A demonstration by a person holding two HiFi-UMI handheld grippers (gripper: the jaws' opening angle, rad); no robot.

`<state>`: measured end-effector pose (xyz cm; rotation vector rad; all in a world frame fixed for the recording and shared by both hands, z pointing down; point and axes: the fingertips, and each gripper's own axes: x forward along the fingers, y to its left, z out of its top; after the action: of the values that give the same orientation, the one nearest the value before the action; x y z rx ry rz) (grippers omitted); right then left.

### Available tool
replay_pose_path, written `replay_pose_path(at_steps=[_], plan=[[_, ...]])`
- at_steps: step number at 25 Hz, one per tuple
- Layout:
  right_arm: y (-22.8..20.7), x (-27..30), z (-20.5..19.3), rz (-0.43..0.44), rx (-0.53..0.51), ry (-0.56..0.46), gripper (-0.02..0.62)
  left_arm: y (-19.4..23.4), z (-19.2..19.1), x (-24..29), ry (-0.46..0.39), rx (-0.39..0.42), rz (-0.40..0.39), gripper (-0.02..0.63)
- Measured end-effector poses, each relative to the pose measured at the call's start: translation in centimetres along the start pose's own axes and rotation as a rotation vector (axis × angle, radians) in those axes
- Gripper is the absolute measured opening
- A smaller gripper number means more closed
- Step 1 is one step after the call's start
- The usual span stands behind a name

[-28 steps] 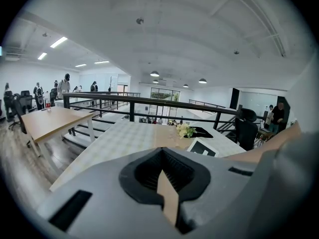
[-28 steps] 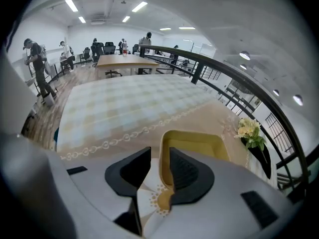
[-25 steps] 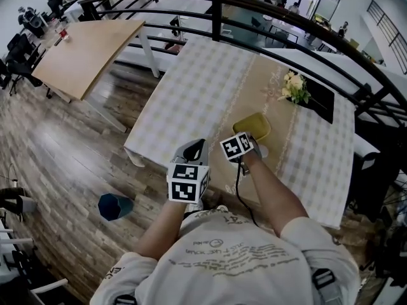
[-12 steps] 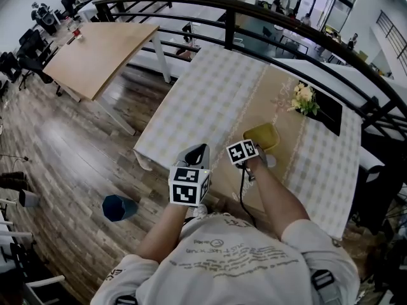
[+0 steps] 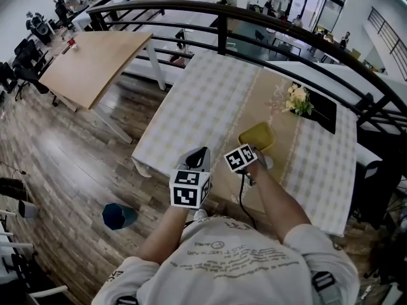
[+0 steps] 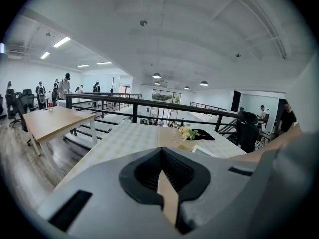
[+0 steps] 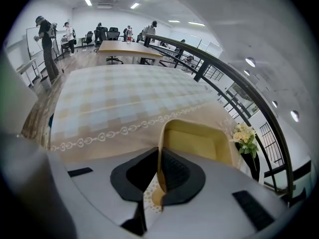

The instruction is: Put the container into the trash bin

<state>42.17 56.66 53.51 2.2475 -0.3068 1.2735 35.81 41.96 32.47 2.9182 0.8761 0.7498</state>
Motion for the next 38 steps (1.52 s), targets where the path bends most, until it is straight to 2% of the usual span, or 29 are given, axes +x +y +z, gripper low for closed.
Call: replay_pose_path(at_steps=[4, 16, 22, 27, 30, 38], plan=[[-0.2, -2.1, 0.3, 0.023, 0.023, -0.030, 0.021, -0.2, 0.1, -0.1, -0.004, 0.006, -0.008, 0.003], [-0.2, -11.3, 1.1, 0.057, -0.048, -0.073, 0.021, -1.8, 0.2, 0.3, -0.016, 0.019, -0.070, 0.003], [0.3, -15.4, 1.9, 0.098, -0.031, -0.123, 0.021, -2.7, 0.3, 0.8, -0.014, 0.031, -0.099, 0.003], [-0.1, -15.5, 1.5, 0.068, -0.047, -0.108, 0.021, -3.3, 0.5, 1.0, -0.011, 0.041, -0.118, 0.003], [0.2, -15.5, 1.1, 0.082, -0.040, -0.106, 0.021, -3.6, 0.6, 0.9, -0.011, 0.046, -0.122, 0.003], [0.4, -15.8, 0.9, 0.082, -0.088, -0.122, 0.021, -3.8, 0.2, 0.6, -0.008, 0.042, -0.087, 0.003]])
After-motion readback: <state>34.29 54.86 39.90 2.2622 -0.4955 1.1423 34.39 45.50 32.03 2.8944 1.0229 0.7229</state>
